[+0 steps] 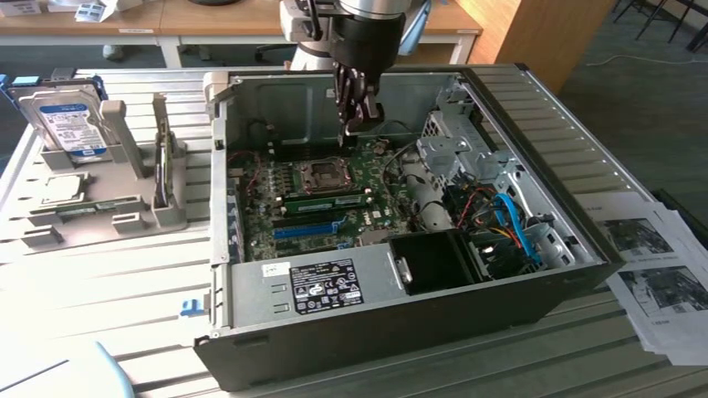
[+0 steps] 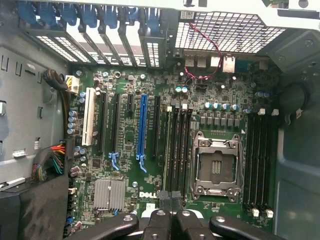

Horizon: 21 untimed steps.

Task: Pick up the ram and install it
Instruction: 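Press down the ram until it locks into place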

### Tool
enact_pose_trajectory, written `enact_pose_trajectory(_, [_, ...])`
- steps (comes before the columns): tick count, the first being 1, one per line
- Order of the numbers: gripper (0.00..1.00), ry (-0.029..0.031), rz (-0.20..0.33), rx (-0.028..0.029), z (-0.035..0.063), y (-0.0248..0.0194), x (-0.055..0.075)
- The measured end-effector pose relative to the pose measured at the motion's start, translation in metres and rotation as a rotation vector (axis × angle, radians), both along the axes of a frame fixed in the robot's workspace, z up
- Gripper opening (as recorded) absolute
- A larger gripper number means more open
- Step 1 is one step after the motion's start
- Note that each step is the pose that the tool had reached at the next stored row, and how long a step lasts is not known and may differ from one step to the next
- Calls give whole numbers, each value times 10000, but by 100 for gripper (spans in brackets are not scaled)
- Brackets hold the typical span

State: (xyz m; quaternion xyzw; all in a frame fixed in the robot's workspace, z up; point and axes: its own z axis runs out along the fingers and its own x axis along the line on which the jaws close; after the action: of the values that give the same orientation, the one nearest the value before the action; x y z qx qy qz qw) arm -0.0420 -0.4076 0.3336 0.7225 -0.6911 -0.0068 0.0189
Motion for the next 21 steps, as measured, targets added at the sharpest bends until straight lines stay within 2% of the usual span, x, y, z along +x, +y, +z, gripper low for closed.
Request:
enact_pose_trajectory(5, [9,1,-11,0,0,0,0])
enact_pose_trajectory(8, [9,0,-224,0,-1,1,-1])
enact_pose_trajectory(21, [9,0,-2357,0,-9,0,0])
